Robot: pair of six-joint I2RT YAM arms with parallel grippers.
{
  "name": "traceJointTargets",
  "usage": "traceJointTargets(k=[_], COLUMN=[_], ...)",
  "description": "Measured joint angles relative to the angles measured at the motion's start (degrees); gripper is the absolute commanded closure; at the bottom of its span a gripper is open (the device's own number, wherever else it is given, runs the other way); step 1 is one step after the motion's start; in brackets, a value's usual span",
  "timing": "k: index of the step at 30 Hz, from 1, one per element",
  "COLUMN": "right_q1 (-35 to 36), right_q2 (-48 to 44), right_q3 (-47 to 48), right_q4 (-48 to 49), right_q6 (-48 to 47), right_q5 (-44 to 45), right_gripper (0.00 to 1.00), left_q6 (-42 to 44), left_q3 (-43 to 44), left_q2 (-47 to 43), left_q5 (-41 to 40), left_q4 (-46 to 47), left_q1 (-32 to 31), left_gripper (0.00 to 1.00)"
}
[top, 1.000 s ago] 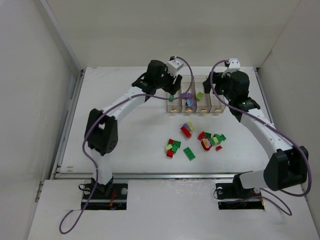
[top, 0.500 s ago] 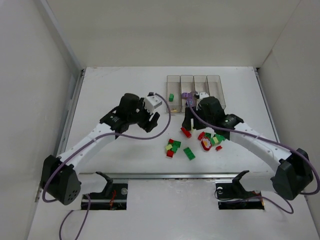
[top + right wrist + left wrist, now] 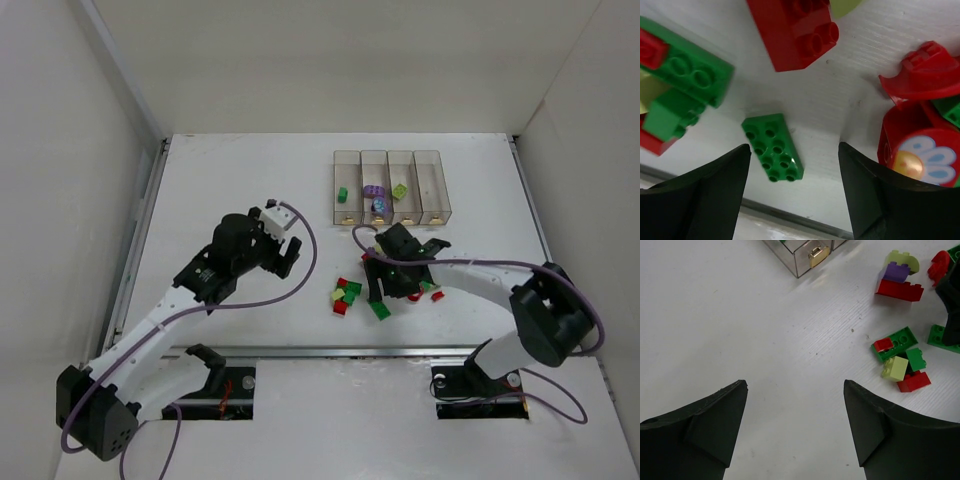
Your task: Sort the legos into containers by color
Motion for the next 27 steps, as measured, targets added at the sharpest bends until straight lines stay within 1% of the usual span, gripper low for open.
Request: traceJointTargets(k=[2,3,6,9,14,15,17,24,26,27], right_q1=[0.2,0.4,1.7,3.5,4.9,5.2,5.7,6.4,6.5,6.7], right_q2=[3.5,4.2,4.3,4.6,5.5,5.5,5.2,4.9,5.3,5.6], right_q3=[0.0,0.5,0.5,0.6,1.5,1.6,1.6,1.6,1.7,1.8], right_q4=[0.1,-0.1,0.4,0.7,0.0,-0.2,-1.0,-8.6,-10.2,-10.7], right_q6=[-0.5,-0.6,-1.2,-1.4,-0.7,-0.1,1.0,4.7,5.2,5.5], right_q5=[0.0,0.0,0.1,0.5,2.1,2.6,3.5,4.2,4.3,4.3], right_gripper=[0.28,0.28,0.3,0.35,0.35,0.31,0.3,0.29,0.35,0.4], left_q6=[-0.4,-0.6,-0.8,-0.7,-0.7,-0.7,-0.7,-0.7,-0.7,-0.6], left_q3=[-0.8,-1.1,-1.7,-1.8,-1.8,-1.8,-2.0,-3.1,-3.3,-3.3], left_q2=[-0.9,-1.3,-2.8,-4.2,-5.0,-5.1,-5.3,-6.4,-6.4,-6.5], left_q5=[-0.9,-1.3,-2.3,-3.0,-3.7,-3.8,-3.9,-4.0,-4.0,-4.0], left_q4=[0.0,0.2,0.3,0.4,0.5,0.5,0.6,1.0,1.1,1.1], left_q1=[0.0,0.0,0.0,0.3,0.8,0.8,0.9,1.1,1.1,1.1], left_gripper=[0.24,0.24,0.24,0.22,0.22,0.22,0.22,0.22,0.22,0.22])
